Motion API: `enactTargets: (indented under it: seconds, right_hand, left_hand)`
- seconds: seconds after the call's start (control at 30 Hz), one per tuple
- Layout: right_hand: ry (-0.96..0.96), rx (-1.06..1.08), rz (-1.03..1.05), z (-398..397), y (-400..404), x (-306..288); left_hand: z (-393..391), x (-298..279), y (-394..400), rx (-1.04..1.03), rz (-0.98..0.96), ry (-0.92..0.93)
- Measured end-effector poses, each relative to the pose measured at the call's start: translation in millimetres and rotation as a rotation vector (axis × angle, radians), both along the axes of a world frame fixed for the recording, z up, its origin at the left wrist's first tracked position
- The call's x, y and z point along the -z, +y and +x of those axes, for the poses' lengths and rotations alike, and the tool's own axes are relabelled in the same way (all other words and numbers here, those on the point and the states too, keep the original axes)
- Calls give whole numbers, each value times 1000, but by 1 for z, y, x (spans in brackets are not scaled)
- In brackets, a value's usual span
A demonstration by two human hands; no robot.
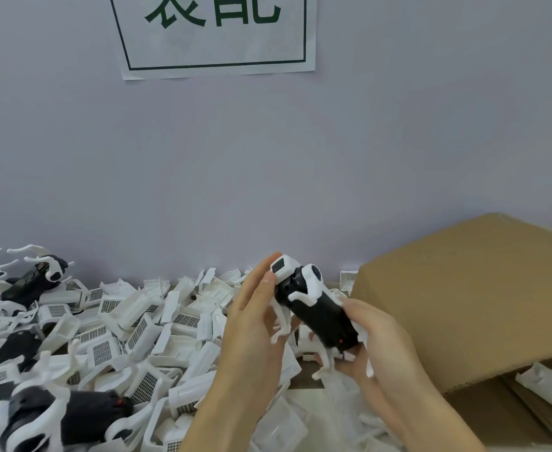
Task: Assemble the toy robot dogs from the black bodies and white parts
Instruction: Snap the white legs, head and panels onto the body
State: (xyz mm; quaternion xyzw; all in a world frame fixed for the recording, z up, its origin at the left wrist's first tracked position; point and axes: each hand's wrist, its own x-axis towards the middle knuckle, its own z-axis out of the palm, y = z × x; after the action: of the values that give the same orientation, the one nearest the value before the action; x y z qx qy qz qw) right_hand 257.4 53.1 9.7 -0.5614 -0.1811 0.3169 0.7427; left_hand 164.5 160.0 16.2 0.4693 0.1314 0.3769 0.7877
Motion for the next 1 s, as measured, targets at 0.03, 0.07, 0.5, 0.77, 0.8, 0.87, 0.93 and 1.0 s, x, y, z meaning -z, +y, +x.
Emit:
enactTargets:
  seconds: [0.03, 0.07, 0.5, 0.77, 0.8, 0.87, 0.93, 1.0]
  right_hand:
    - [-51, 65, 9, 0, 0, -1]
    - [-100, 121, 21, 0, 0, -1]
    - [-844, 423, 90, -5, -8, 0]
    - [-1232, 404, 94, -9, -8, 0]
    - [-1242, 406, 87, -8, -8, 1]
    - [-1250, 418, 77, -8, -7, 2]
    - [-1235, 444, 91, -8, -7, 2]
    - [-1166, 480, 117, -7, -6, 1]
  left_hand:
    - [1, 1, 0, -22, 7, 16]
    - [2, 2, 0, -53, 6, 26]
    - [-1, 0, 12, -72, -24, 290]
    - [-1, -2, 9, -62, -56, 230]
    - [-1, -2, 9, -56, -53, 218]
    - [-1, -1, 8, -50, -22, 201]
    - [-1, 1, 8, -48, 23, 201]
    - [-1, 3, 9, -45, 45, 205]
